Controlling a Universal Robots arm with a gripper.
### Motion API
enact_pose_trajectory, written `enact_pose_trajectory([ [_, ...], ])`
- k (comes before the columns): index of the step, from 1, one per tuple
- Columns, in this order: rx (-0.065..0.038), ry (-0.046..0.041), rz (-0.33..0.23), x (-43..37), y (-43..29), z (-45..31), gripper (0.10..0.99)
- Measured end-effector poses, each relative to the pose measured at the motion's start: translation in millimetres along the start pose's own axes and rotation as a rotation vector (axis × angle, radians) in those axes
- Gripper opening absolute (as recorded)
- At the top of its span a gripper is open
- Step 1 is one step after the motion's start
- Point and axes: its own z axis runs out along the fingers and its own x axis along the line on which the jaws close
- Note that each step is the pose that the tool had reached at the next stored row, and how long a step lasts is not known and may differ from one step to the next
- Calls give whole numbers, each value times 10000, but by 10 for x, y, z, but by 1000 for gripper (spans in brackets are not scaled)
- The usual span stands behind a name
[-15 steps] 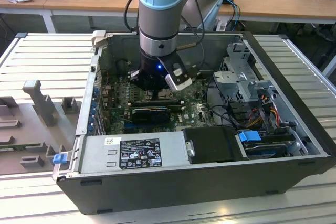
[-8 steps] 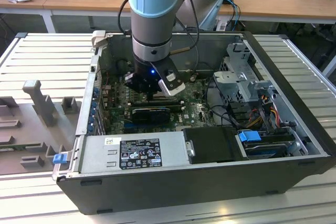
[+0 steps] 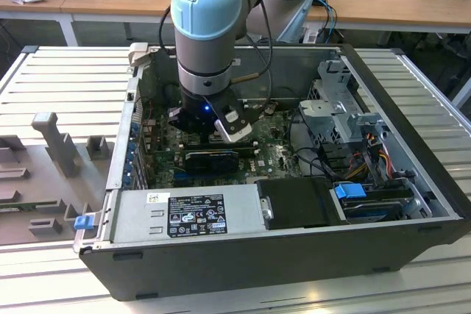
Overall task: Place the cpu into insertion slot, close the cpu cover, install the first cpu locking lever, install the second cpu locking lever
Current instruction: 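Install the second cpu locking lever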
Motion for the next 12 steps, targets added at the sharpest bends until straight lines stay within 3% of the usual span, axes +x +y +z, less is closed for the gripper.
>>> enact_pose_trajectory([
  [3,-245,-9,-6,85,-29,31,106],
  [6,-426,-20,-6,87,-38,56,106],
  [12,-662,-31,-6,88,-48,94,106],
])
